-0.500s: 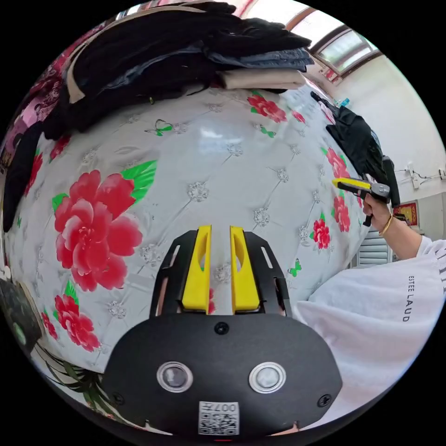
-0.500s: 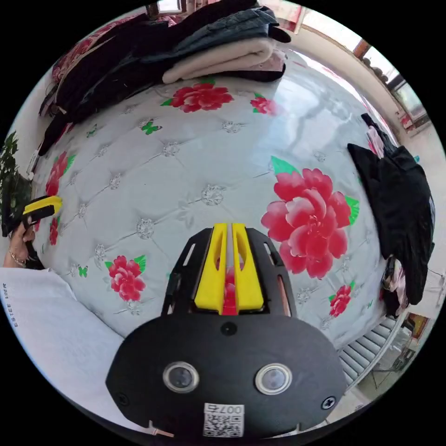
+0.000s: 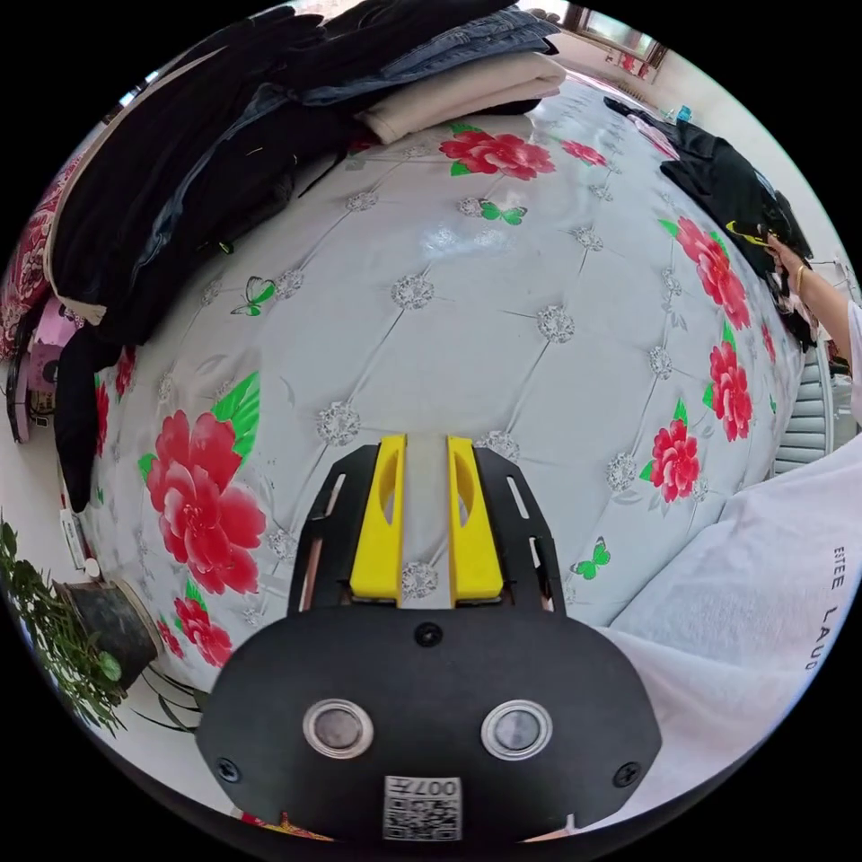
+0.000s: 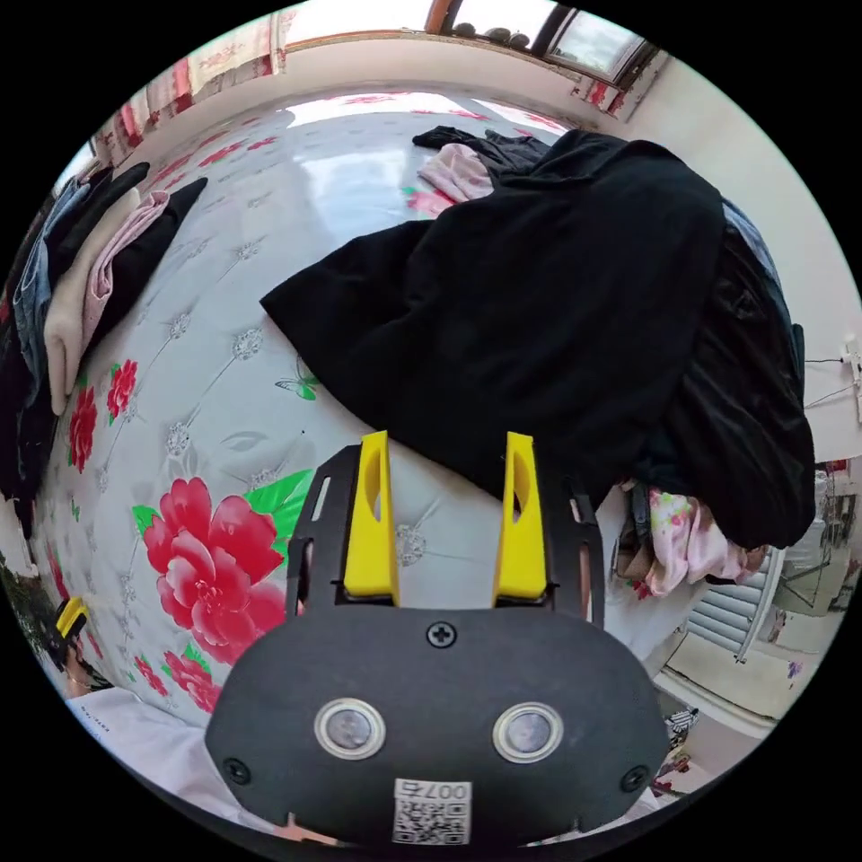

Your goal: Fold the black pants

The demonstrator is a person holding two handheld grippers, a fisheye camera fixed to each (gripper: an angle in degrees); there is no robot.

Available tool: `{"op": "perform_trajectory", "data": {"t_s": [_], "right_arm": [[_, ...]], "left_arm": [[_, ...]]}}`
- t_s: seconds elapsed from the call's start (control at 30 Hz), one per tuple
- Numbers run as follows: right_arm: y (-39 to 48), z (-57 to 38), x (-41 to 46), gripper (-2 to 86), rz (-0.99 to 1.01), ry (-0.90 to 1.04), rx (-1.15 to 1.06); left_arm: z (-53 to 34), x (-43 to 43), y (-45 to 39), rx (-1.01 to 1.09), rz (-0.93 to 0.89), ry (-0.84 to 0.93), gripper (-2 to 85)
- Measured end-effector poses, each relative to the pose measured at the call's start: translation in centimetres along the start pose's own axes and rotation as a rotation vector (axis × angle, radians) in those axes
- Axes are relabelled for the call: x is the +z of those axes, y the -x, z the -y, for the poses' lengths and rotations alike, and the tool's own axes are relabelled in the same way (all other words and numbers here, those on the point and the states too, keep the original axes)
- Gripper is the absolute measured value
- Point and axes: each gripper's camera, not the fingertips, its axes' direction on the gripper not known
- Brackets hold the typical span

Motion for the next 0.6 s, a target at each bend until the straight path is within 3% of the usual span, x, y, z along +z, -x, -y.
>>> {"op": "perform_trajectory", "data": {"t_s": [0.03, 0.1, 0.3, 0.5, 0.6], "right_arm": [[-0.7, 0.7, 2.1, 10.6, 0.059, 0.115, -0.02], [-2.6, 0.6, 2.2, 9.8, 0.168, 0.026, 0.04], [0.2, -1.7, 2.0, 3.0, 0.022, -0.052, -0.031], [8.2, -9.1, 0.3, 1.0, 0.209, -0.115, -0.202], [14.0, -14.0, -0.1, 1.2, 0.413, -0.044, -0.374]], "left_arm": [[0.0, -0.2, -0.2, 0.014, 0.004, -0.005, 7.1], [-0.1, -0.4, -0.6, 0.058, 0.021, -0.008, 7.0], [-0.4, -1.0, 0.0, 0.026, -0.016, -0.01, 7.0], [-2.4, -1.7, 0.1, -0.029, -0.011, -0.08, 1.9], [-4.0, -2.2, -0.7, -0.004, -0.167, -0.151, 3.6]]}}
